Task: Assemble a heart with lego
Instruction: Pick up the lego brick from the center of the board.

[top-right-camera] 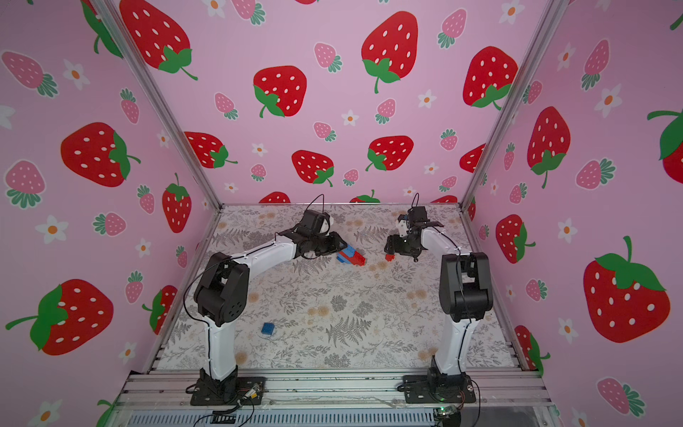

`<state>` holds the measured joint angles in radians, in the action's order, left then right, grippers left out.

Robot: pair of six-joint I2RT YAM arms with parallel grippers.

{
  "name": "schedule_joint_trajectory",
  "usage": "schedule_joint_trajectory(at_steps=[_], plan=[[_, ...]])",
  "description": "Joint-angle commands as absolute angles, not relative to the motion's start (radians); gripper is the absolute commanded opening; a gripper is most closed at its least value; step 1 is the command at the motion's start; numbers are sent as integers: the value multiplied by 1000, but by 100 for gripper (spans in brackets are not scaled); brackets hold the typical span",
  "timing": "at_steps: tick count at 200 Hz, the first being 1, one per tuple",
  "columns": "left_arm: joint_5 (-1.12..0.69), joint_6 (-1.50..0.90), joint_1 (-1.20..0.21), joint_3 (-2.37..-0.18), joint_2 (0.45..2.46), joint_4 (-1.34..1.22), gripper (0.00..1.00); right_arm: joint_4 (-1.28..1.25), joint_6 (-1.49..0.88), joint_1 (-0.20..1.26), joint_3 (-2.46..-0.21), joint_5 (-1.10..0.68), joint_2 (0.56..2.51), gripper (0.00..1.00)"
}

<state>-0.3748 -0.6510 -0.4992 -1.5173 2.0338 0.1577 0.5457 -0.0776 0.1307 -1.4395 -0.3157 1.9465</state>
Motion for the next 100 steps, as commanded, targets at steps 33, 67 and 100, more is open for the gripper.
schedule_joint_trajectory(at_steps=[33, 67, 100], plan=[[-458, -749, -444, -1441, 1978, 73, 35, 569, 99, 114, -1474, -405, 2021, 76], [-492, -778, -433, -1427, 1974, 59, 34, 590, 135, 114, -1504, -338, 2063, 76], [-496, -795, -428, -1413, 1959, 58, 34, 583, 158, 125, -1519, -309, 2090, 74]])
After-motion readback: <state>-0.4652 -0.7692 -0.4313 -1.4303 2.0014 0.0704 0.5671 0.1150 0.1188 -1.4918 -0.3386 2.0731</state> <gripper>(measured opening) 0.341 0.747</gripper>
